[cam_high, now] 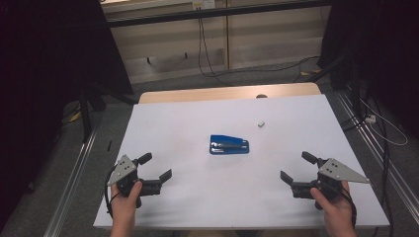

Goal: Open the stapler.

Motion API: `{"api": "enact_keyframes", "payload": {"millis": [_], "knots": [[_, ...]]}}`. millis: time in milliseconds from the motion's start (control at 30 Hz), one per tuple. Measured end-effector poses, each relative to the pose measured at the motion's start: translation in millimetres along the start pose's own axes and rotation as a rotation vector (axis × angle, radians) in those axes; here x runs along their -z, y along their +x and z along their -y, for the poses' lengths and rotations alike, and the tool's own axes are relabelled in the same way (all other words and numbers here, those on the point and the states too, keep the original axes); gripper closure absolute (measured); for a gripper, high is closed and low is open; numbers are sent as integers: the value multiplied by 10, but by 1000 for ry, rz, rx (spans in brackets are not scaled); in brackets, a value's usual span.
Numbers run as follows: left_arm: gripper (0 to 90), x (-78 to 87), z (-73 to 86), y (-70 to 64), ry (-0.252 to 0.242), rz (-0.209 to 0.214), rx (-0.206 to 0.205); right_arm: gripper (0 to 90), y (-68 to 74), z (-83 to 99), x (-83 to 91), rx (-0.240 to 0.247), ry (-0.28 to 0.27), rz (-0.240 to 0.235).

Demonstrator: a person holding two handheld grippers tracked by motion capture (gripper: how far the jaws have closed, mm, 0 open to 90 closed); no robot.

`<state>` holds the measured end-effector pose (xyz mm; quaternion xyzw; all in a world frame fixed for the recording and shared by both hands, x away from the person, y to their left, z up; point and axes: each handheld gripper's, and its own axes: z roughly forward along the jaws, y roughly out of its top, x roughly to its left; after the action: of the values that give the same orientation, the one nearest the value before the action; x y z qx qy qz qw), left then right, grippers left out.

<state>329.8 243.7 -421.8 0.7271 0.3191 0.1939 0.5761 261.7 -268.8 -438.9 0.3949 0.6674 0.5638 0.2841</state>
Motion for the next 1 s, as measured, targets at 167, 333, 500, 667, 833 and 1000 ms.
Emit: {"api": "enact_keyframes", "payload": {"millis": [167, 333, 500, 667, 833, 1000], "knots": [[26, -30, -19, 18, -1, 8, -4, 16, -1, -4, -5, 8, 0, 3], [27, -129, -67, 50, -17, 14, 12, 18, -12, -5, -42, 10, 6, 10], [30, -200, -143, 42, -27, 51, -1, 16, -43, 2, -92, -9, 5, 19], [30, -258, -189, 27, -56, 58, 15, 20, -79, 4, -171, 4, 21, 22], [28, -368, -173, 20, -26, 82, 12, 22, -120, -33, -294, 30, 36, 32], [23, -442, -167, 24, -25, 94, 9, 21, -120, -81, -362, 50, 30, 26]]}}
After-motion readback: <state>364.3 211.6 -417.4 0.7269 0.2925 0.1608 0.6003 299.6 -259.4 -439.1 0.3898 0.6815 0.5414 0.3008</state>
